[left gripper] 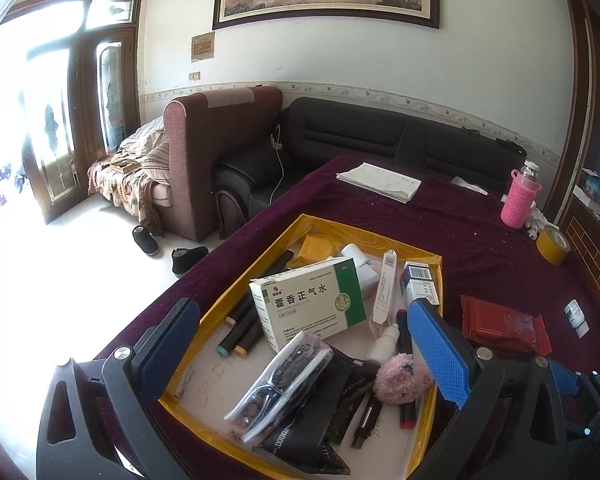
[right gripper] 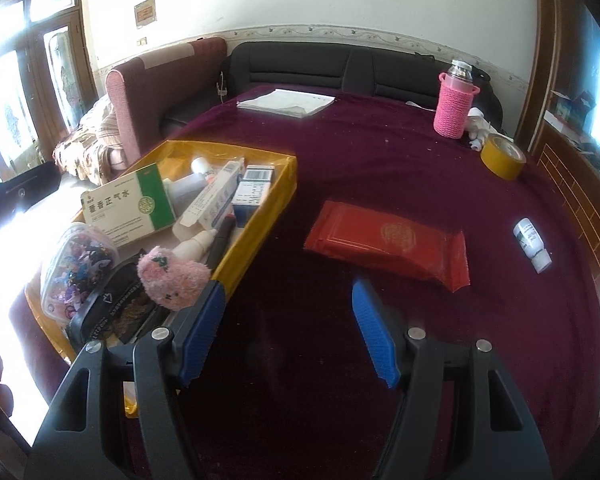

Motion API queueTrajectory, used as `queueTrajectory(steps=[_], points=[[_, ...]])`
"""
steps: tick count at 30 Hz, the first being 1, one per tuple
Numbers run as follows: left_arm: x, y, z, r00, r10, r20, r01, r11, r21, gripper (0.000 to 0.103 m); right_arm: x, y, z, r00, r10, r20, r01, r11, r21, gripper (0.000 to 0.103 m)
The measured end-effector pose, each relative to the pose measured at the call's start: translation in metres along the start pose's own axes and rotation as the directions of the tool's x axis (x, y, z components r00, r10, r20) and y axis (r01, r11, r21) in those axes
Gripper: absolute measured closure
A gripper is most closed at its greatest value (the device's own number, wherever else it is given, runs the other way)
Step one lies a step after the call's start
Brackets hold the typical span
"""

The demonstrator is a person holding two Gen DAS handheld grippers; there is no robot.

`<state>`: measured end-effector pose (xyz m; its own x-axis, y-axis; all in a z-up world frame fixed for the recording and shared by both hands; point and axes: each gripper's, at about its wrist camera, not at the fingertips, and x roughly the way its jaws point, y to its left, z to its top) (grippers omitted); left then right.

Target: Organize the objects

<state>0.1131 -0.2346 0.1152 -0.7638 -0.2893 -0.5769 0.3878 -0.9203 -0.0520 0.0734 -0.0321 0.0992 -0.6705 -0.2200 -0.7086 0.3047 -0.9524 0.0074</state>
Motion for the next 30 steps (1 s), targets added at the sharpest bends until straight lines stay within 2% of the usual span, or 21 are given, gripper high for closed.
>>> queueTrajectory(steps=[4,8,12,17,20,23,30], points=[[0.003,-0.009,0.0,1.0,-0.002,-0.016,0.002,1.0,0.014,0.001,0.0,-0.005,-0.001,1.0,-0.002,0.006,0.002,1.0,-0.006,0.037],[0.001,-0.009,0.0,1.0,0.021,-0.018,-0.021,0.999,0.028,0.001,0.001,0.02,0.003,1.0,0.021,0.011,-0.02,0.995,-0.1,0.037],[-0.003,0.005,-0.004,0.999,0.044,-0.031,-0.043,0.999,0.031,0.001,0.007,0.051,0.01,1.0,-0.005,-0.001,0.004,0.983,-0.186,0.037],[-0.002,0.031,-0.013,0.995,0.08,-0.059,-0.079,0.997,0.017,0.001,0.018,0.075,0.011,0.998,0.039,-0.046,-0.048,0.978,-0.202,0.037],[0.002,0.045,-0.018,0.992,0.093,-0.083,-0.094,0.996,-0.01,0.001,0.019,0.093,0.008,0.998,0.039,-0.047,-0.049,0.968,-0.246,0.037],[0.006,0.054,-0.022,0.991,0.087,-0.106,-0.091,0.995,-0.035,0.001,0.018,0.106,0.004,0.998,0.039,-0.044,-0.05,0.958,-0.282,0.037],[0.008,0.058,-0.024,0.991,0.068,-0.113,-0.074,0.996,-0.047,0.001,0.015,0.112,0.004,0.998,0.038,-0.046,-0.05,0.959,-0.281,0.037]])
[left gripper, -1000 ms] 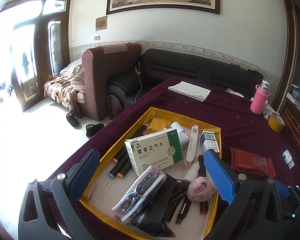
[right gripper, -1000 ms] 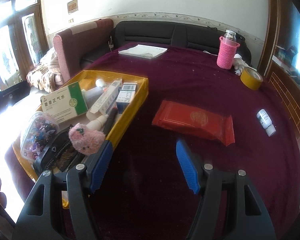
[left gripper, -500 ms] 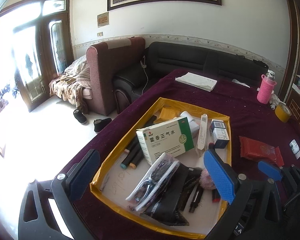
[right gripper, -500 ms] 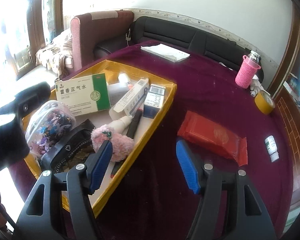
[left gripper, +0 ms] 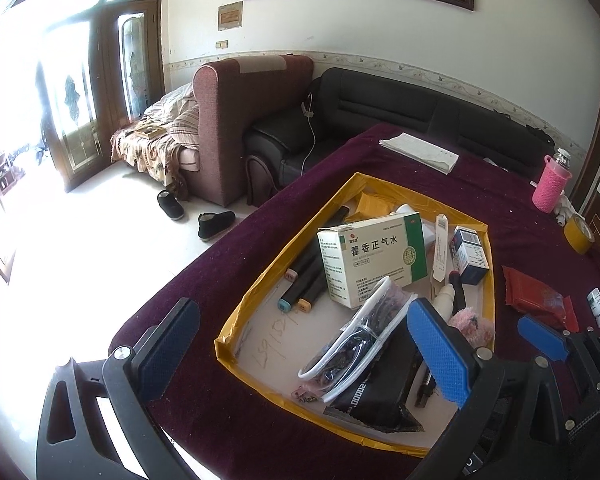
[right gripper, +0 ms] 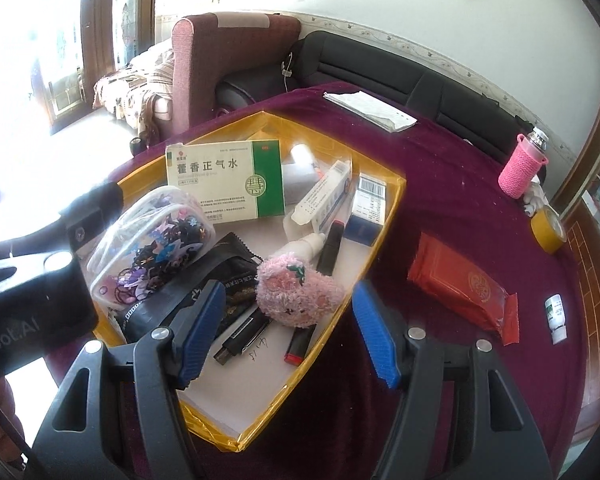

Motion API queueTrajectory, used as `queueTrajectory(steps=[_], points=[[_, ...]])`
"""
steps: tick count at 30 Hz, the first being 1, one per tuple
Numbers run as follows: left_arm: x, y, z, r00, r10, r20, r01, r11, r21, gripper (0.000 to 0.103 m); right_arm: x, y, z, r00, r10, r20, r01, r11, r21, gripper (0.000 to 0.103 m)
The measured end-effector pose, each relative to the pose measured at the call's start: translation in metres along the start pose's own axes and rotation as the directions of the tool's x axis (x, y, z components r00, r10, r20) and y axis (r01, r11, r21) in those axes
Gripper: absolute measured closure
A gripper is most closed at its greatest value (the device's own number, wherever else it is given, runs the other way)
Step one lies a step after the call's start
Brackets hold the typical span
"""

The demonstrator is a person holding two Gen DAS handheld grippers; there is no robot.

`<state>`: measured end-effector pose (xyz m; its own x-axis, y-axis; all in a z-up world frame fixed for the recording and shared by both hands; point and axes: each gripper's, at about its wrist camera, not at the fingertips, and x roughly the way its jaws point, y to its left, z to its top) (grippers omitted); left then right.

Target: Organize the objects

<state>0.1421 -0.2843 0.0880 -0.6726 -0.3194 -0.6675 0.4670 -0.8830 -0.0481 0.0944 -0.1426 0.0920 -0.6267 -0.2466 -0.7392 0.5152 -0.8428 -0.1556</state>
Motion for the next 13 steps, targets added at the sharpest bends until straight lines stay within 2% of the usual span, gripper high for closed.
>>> queueTrajectory(steps=[9,13], points=[[-0.0041,0.0008,-0.0029,0.999,0.029,0.015,-0.029,1.0,0.009,0.001,-0.0024,0.0025,0.0003,1.0,0.0,-0.004,0.0,1.0,0.009,0.037],[-0.0034,-0.0004,-0.0035,1.0,0.018,0.0,-0.018,1.0,0.003,0.001,-0.0032,0.0015,-0.0005,1.0,0.001,0.0,-0.001,1.0,0.012,0.037]])
